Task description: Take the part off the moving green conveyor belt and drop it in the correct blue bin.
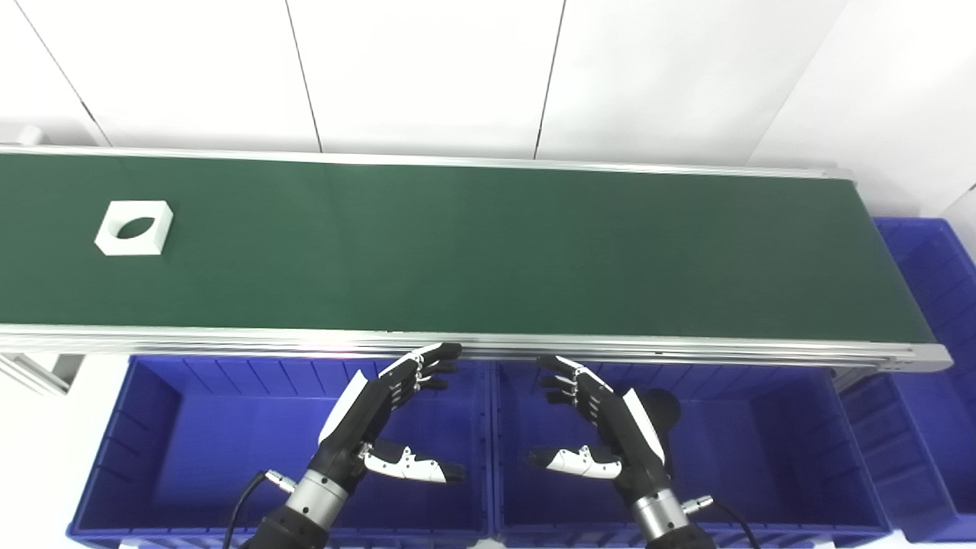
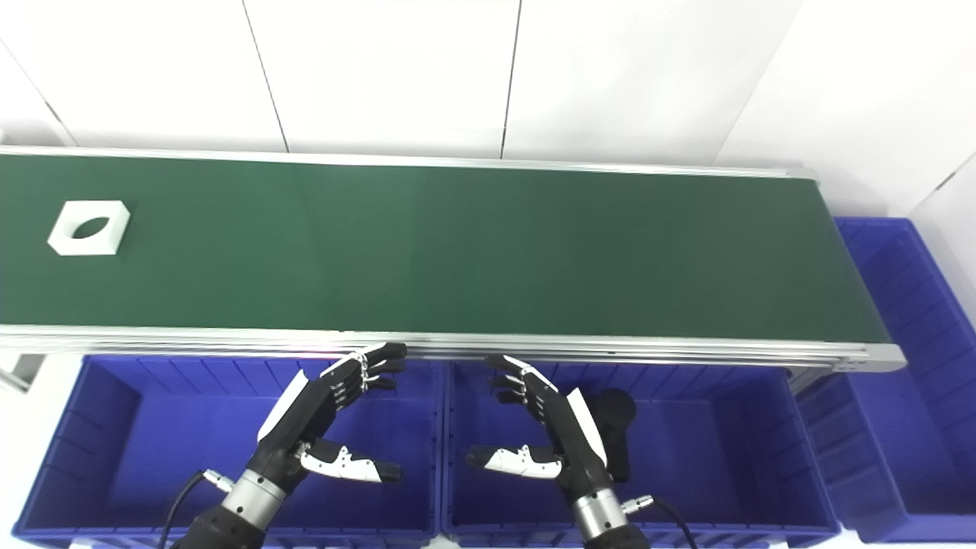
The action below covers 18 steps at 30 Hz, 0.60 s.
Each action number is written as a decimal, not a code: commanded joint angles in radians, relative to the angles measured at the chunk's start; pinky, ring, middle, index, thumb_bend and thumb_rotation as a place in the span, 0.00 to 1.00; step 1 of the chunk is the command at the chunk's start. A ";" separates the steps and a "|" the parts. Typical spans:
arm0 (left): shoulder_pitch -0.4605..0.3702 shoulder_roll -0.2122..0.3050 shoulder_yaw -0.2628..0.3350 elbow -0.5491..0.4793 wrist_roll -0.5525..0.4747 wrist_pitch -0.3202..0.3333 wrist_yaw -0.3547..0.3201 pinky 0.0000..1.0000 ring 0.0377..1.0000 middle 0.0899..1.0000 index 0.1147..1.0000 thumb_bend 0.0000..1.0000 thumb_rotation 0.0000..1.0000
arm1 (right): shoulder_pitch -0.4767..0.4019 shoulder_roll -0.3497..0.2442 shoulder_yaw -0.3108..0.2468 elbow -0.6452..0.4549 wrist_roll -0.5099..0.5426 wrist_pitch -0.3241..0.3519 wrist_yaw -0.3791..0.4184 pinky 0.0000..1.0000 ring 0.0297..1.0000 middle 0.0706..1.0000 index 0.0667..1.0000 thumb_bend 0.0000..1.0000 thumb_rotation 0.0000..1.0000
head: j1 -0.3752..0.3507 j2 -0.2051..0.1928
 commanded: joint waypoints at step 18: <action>-0.097 0.024 0.017 -0.219 0.299 -0.018 0.183 0.68 0.78 0.81 0.78 1.00 0.15 | -0.046 -0.030 -0.005 0.063 0.054 -0.057 -0.001 0.73 0.79 0.85 0.80 1.00 0.45 | 0.169 -0.056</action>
